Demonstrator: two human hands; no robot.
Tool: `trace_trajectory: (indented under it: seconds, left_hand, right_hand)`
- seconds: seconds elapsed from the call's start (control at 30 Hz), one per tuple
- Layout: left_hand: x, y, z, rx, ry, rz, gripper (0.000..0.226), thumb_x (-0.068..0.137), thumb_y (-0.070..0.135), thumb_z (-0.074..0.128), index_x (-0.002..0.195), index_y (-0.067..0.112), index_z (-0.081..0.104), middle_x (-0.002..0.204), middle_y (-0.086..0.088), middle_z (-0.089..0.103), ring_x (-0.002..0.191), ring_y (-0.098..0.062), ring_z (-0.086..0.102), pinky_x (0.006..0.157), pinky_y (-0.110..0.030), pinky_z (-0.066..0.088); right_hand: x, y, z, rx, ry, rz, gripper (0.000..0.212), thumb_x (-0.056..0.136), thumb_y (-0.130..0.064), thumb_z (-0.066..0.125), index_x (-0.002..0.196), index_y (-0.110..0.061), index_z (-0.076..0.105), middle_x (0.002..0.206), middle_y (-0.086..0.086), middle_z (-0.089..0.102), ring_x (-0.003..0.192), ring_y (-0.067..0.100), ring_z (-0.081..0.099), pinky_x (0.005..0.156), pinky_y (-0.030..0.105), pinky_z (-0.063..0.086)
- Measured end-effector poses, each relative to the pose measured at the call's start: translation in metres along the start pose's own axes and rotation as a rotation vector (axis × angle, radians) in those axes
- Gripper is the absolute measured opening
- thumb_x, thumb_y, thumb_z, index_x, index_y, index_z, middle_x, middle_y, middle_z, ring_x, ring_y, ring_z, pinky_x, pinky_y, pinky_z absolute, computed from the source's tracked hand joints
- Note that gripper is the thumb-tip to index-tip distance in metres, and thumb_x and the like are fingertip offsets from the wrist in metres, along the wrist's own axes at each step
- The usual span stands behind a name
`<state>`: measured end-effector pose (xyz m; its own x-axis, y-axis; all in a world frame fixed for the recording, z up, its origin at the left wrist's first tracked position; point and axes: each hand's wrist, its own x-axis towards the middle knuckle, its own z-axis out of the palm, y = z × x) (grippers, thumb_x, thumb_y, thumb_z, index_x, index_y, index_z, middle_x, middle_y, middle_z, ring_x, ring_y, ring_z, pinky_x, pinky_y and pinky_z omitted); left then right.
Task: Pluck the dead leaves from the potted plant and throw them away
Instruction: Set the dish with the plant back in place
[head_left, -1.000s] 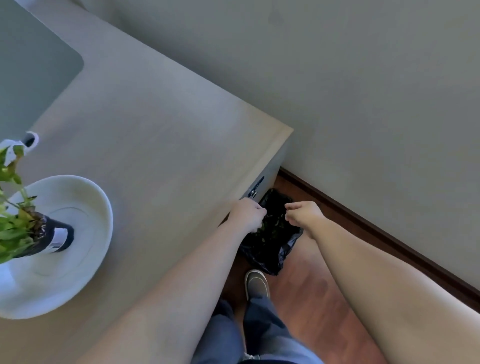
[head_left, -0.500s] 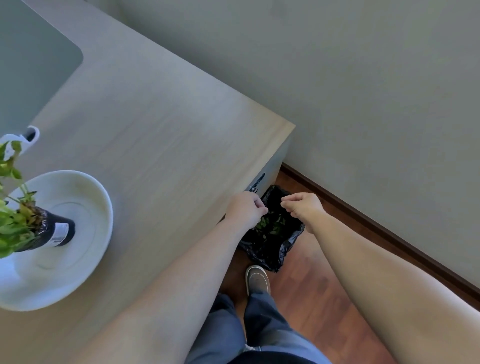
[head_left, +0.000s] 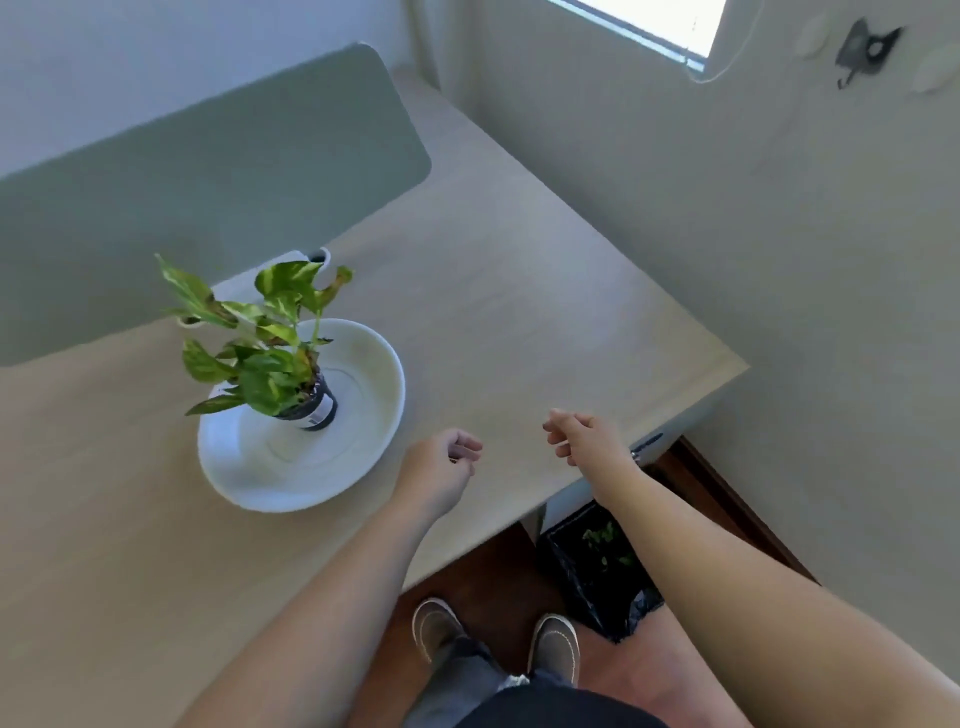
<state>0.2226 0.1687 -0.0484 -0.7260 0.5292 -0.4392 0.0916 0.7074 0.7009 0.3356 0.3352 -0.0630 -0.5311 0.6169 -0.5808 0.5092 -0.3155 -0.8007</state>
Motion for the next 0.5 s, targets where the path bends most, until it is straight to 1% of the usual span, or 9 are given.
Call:
trace_trajectory:
  seconds: [0.03,0.1,0.17,0.27,0.37,0.4,0.5]
  left_hand:
    - [-0.002,-0.009,-0.015,0.004,0.043,-0.014,0.029,0.084,0.002,0.054,0.089,0.028,0.066,0.094,0.003,0.072,0.089,-0.017,0.066,0.074,-0.030,0.054]
    - [-0.008,-0.025,-0.043,-0.001,0.136,-0.042,0.026,0.083,0.005,0.056,0.091,0.027,0.067,0.093,0.006,0.071,0.088,-0.014,0.063,0.066,-0.025,0.048]
    - [-0.015,-0.040,-0.064,-0.032,0.220,-0.068,0.021,0.083,0.008,0.058,0.092,0.023,0.070,0.090,0.007,0.070,0.084,-0.013,0.064,0.063,-0.023,0.047]
    - [-0.025,-0.073,-0.096,-0.095,0.345,-0.143,0.014,0.083,0.011,0.064,0.089,0.020,0.071,0.089,0.007,0.070,0.082,-0.012,0.064,0.065,-0.023,0.048]
    - [-0.032,-0.104,-0.122,-0.123,0.438,-0.214,0.013,0.081,0.009,0.066,0.086,0.021,0.069,0.090,0.005,0.070,0.085,-0.015,0.064,0.078,-0.025,0.048]
    - [-0.033,-0.114,-0.130,-0.133,0.467,-0.235,0.014,0.080,0.009,0.066,0.086,0.021,0.068,0.090,0.004,0.070,0.086,-0.016,0.064,0.078,-0.024,0.047]
    - [-0.034,-0.135,-0.150,-0.153,0.528,-0.290,0.016,0.079,0.007,0.063,0.086,0.021,0.067,0.094,0.001,0.067,0.086,-0.018,0.061,0.071,-0.022,0.042]
  right_hand:
    - [0.002,-0.009,0.015,-0.018,-0.045,-0.020,0.028,0.095,-0.034,0.053,0.080,-0.016,0.069,0.076,-0.001,0.062,0.066,0.013,0.053,0.069,0.026,0.042]
    - [0.004,-0.024,0.043,-0.047,-0.112,-0.052,0.026,0.094,-0.031,0.056,0.077,-0.014,0.067,0.074,0.000,0.060,0.063,0.013,0.050,0.064,0.023,0.039]
    - [0.006,-0.035,0.065,-0.089,-0.156,-0.077,0.022,0.092,-0.027,0.060,0.077,-0.011,0.066,0.071,0.000,0.060,0.060,0.013,0.049,0.061,0.023,0.039]
    - [0.007,-0.047,0.101,-0.153,-0.222,-0.100,0.014,0.088,-0.020,0.066,0.077,-0.012,0.062,0.069,0.001,0.060,0.058,0.013,0.049,0.057,0.023,0.039]
    - [0.011,-0.053,0.128,-0.218,-0.253,-0.113,0.011,0.086,-0.017,0.068,0.076,-0.013,0.063,0.070,0.001,0.060,0.059,0.013,0.050,0.055,0.023,0.040]
    - [0.012,-0.054,0.134,-0.241,-0.258,-0.118,0.010,0.085,-0.017,0.068,0.077,-0.013,0.064,0.071,0.002,0.060,0.060,0.014,0.050,0.055,0.024,0.040]
    - [0.017,-0.059,0.153,-0.296,-0.249,-0.133,0.003,0.085,-0.013,0.067,0.083,-0.011,0.067,0.071,0.004,0.059,0.061,0.016,0.050,0.056,0.028,0.041]
